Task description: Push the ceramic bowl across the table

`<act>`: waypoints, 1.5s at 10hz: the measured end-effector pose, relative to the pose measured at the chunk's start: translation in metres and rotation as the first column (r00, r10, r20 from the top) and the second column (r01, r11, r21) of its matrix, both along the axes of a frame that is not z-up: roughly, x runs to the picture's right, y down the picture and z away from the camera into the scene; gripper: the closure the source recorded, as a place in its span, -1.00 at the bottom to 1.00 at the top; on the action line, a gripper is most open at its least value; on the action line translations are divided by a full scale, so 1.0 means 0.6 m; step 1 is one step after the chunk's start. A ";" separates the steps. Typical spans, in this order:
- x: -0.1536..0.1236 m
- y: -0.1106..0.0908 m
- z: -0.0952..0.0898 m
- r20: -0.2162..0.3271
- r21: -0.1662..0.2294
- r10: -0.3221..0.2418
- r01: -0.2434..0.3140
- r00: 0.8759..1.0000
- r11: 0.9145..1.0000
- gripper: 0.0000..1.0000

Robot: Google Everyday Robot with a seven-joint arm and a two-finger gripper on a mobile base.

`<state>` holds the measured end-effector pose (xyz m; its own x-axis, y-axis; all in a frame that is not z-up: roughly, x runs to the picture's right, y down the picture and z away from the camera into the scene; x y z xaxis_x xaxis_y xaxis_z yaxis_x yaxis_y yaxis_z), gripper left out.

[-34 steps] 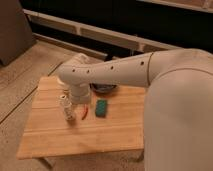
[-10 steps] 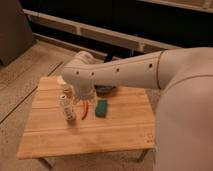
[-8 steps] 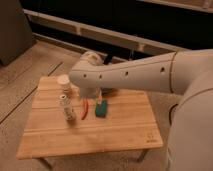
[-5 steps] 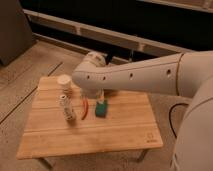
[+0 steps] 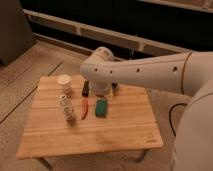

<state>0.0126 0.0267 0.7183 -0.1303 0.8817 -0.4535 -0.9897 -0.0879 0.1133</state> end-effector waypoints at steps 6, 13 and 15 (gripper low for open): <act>0.029 -0.097 0.038 0.177 0.149 -0.167 0.141 0.970 0.979 -0.30; 0.052 -0.138 0.118 0.164 0.139 -0.179 0.157 0.970 0.978 -0.30; 0.050 -0.179 0.177 0.144 0.152 -0.249 0.227 0.958 0.962 -0.30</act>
<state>0.0428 -0.0810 0.8246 0.1556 0.9318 -0.3280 -0.9878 0.1489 -0.0455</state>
